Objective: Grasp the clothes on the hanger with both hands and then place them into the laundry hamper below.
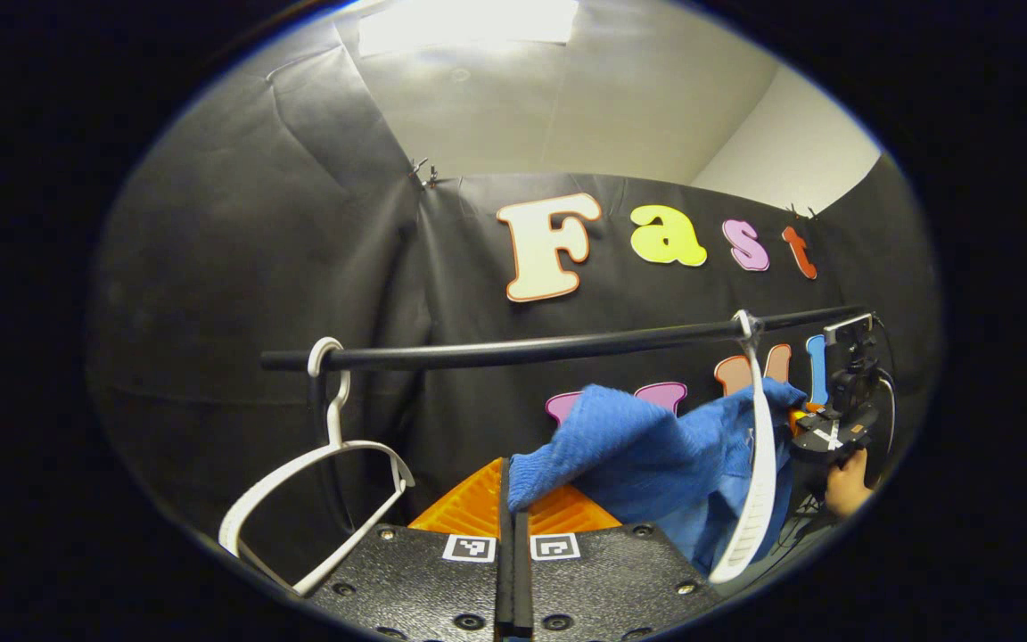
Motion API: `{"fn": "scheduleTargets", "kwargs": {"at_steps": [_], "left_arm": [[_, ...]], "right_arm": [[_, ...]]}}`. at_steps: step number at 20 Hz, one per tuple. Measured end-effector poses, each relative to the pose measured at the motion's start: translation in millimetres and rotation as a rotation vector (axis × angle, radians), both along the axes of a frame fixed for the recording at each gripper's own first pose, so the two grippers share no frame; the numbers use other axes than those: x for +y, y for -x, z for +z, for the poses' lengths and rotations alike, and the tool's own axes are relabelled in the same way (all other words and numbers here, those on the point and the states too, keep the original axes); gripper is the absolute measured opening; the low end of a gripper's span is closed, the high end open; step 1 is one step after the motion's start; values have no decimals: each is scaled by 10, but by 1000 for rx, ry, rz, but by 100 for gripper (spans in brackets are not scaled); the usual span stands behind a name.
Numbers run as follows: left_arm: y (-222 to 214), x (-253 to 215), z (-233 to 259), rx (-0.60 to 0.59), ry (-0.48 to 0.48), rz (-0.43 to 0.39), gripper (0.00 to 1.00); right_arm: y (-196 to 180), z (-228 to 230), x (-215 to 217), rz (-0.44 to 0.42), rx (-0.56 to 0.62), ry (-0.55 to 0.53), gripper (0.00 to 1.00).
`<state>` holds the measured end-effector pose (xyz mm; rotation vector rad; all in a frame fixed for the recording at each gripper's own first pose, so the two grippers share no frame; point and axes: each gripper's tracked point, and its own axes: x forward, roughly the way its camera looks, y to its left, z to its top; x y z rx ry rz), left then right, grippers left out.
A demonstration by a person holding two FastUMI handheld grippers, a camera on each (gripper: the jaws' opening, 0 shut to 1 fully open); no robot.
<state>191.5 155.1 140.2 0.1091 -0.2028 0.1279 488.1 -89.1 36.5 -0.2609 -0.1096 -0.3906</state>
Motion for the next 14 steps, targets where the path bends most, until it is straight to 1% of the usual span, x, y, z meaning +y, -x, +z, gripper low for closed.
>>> {"fn": "scheduleTargets", "kwargs": {"at_steps": [1,2,5,7,8,10,11,14], "left_arm": [[-35,2,-42,10,12,-13,1],[-65,-13,-87,18,12,-22,0],[-176,-41,-319,51,6,-23,0],[-197,-65,-503,89,28,-24,0],[-197,-94,-559,93,37,-36,0],[-174,-85,-715,116,51,-33,1],[-173,-88,-782,124,57,-35,0],[-114,-52,-865,133,62,-12,0]], "right_arm": [[-72,-63,-91,-4,26,-9,0],[-139,-144,-101,10,55,-9,0],[-192,-429,-140,2,107,41,1],[-120,-628,-44,19,126,33,5],[-66,-690,14,32,126,23,1],[63,-839,87,43,145,18,1],[141,-890,128,49,152,22,1],[390,-951,319,81,167,12,0]]}}
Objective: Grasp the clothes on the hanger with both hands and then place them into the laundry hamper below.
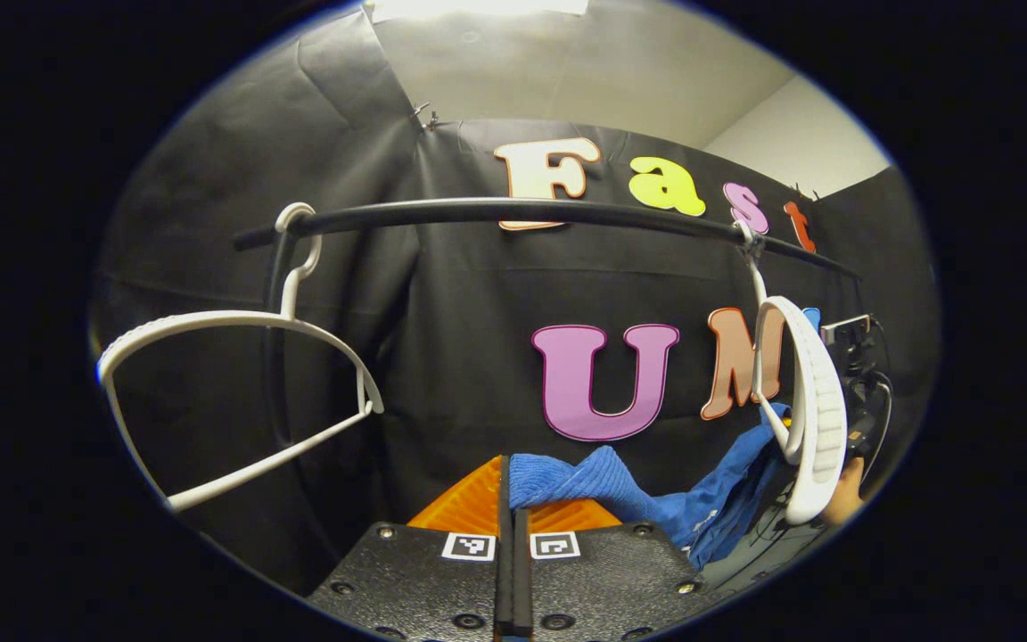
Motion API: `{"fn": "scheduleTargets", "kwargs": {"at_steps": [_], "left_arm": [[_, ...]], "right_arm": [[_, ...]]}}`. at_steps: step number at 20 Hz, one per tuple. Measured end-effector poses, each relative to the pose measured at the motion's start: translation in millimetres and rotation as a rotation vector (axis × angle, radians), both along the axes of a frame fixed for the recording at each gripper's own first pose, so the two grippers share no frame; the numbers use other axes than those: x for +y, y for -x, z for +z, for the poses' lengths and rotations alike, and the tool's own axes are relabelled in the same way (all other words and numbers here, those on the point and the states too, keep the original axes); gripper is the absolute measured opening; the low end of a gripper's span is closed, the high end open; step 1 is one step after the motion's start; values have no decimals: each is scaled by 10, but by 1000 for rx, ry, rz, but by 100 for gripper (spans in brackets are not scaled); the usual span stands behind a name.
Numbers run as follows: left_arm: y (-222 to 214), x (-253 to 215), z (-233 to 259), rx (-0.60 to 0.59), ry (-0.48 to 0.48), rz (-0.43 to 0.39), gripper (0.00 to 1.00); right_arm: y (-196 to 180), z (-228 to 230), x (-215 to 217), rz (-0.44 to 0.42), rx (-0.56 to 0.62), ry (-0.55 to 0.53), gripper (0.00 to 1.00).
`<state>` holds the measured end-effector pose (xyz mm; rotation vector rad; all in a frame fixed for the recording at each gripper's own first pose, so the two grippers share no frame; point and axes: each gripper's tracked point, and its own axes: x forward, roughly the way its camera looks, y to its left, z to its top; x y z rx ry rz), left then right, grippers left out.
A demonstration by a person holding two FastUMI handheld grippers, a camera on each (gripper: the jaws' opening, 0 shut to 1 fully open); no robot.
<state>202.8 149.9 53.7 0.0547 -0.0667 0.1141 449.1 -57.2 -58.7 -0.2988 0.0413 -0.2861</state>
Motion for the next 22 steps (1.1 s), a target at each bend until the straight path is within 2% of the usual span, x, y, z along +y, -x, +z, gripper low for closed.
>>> {"fn": "scheduleTargets", "kwargs": {"at_steps": [6,9,13,18,22], "left_arm": [[264,26,92,-16,-25,28,0],[416,27,154,-22,-5,30,1],[645,-28,83,-26,2,23,0],[811,-251,-215,21,43,-21,0],[820,-502,-348,46,27,-59,0]], "right_arm": [[552,268,318,65,-50,-51,1],[850,423,404,90,-56,-90,1],[1273,570,450,86,-71,-166,0],[1667,610,654,129,-54,-188,1],[1900,665,858,175,-56,-195,0]]}}
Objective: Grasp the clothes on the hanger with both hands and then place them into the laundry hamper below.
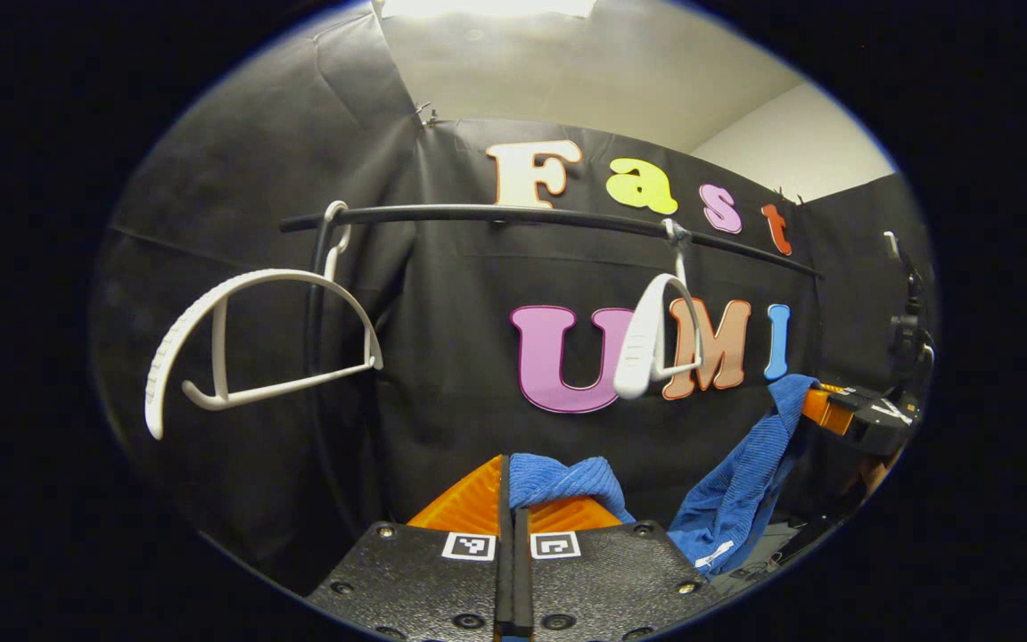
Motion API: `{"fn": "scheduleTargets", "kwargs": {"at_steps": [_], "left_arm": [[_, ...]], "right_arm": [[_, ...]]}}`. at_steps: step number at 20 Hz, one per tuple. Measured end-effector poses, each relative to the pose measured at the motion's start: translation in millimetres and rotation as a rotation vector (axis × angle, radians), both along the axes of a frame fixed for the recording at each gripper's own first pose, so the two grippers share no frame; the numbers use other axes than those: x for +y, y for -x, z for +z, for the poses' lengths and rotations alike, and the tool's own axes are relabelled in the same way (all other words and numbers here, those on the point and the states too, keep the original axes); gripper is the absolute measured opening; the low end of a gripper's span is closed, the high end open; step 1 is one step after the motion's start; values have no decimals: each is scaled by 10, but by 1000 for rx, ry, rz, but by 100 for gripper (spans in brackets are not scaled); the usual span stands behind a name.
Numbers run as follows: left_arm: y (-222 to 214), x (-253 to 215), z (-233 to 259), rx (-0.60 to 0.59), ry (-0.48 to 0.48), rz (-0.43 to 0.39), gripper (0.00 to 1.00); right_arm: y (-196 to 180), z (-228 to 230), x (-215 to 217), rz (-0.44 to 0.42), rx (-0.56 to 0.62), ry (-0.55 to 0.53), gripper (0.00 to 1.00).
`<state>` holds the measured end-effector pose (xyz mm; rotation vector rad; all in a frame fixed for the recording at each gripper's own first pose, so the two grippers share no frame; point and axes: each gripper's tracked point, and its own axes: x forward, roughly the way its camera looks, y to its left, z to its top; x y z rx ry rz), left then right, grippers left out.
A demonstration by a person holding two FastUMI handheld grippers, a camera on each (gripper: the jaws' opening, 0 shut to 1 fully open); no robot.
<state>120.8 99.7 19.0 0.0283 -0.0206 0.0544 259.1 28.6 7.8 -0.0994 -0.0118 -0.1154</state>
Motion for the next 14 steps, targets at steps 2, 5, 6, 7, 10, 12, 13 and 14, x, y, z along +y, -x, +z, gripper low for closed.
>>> {"fn": "scheduleTargets", "kwargs": {"at_steps": [2,5,6,7,10,12,13,14], "left_arm": [[-1,-183,-36,0,-10,-28,0],[-61,-446,-102,5,-18,-64,0],[-88,-541,-112,9,-12,-79,0],[-108,-619,-120,10,-6,-89,0],[-192,-819,-50,-13,-9,-106,0],[-228,-928,9,-35,-14,-114,0],[-250,-1003,24,-43,-8,-124,0],[-262,-1066,32,-47,-3,-134,0]], "right_arm": [[80,-11,33,5,17,-10,1],[167,9,163,37,23,-31,1],[194,14,211,52,25,-37,1],[207,17,253,67,25,-47,1],[242,56,351,121,16,-82,1],[235,97,351,133,5,-104,1],[238,108,333,133,-2,-110,1],[247,129,349,145,-9,-116,1]]}}
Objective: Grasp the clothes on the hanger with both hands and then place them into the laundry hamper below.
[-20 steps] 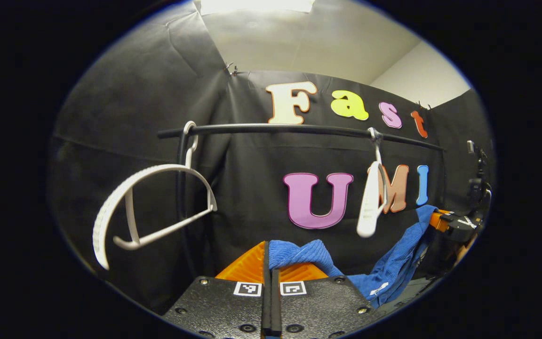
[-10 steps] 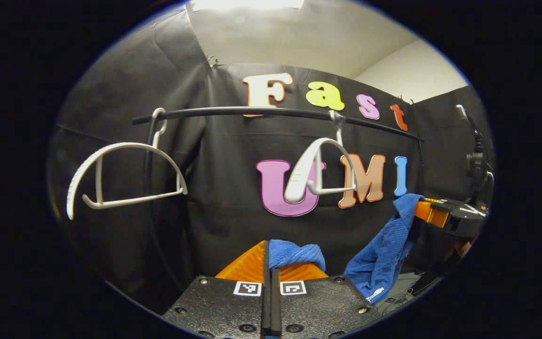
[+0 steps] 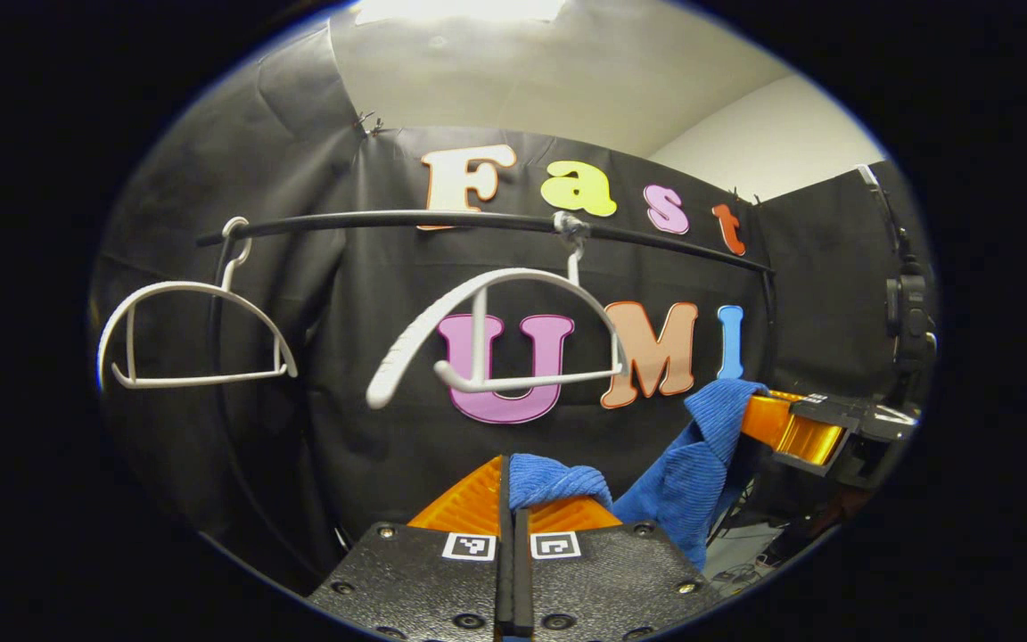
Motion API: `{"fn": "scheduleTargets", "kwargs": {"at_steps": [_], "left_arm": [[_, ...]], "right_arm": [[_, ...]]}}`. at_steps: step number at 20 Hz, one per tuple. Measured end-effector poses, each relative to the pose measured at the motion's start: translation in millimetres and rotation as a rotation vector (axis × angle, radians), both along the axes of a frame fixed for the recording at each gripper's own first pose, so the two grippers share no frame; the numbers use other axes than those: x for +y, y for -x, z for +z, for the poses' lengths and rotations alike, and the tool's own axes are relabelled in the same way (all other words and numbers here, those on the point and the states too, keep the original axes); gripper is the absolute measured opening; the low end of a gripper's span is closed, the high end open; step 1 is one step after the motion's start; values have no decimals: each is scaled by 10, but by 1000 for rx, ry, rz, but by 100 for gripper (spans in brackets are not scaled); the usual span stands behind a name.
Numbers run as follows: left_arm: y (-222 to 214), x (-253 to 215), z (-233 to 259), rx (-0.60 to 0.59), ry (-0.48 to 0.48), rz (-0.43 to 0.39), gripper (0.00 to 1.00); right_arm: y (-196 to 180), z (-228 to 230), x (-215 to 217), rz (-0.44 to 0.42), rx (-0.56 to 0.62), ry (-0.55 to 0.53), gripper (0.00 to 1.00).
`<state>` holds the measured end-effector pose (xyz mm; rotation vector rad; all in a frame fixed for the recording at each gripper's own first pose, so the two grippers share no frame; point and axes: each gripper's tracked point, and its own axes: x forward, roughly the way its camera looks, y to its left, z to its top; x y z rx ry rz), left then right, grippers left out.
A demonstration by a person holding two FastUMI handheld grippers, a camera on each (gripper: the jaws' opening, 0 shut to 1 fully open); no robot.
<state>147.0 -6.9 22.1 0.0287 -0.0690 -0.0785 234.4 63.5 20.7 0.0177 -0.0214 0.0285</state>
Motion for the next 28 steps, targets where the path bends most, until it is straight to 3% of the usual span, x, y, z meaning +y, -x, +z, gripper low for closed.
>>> {"fn": "scheduleTargets", "kwargs": {"at_steps": [4,10,17,22,23,24,28], "left_arm": [[-79,-134,-28,-27,-6,-17,0],[-266,-85,-546,39,7,-1,0],[-506,123,-1274,108,7,41,0],[-655,196,-1994,203,15,41,0],[-690,222,-2133,224,20,46,0],[-703,241,-2264,247,23,51,0],[-750,280,-2702,325,45,59,1]], "right_arm": [[-42,-80,104,60,0,3,1],[-111,-530,47,42,37,26,1],[-230,-1452,-14,41,159,-57,0],[-251,-2318,-197,-9,299,-121,1],[-250,-2485,-242,-19,325,-133,5],[-264,-2610,-275,-27,349,-139,1],[-211,-3105,-315,-53,441,-127,1]]}}
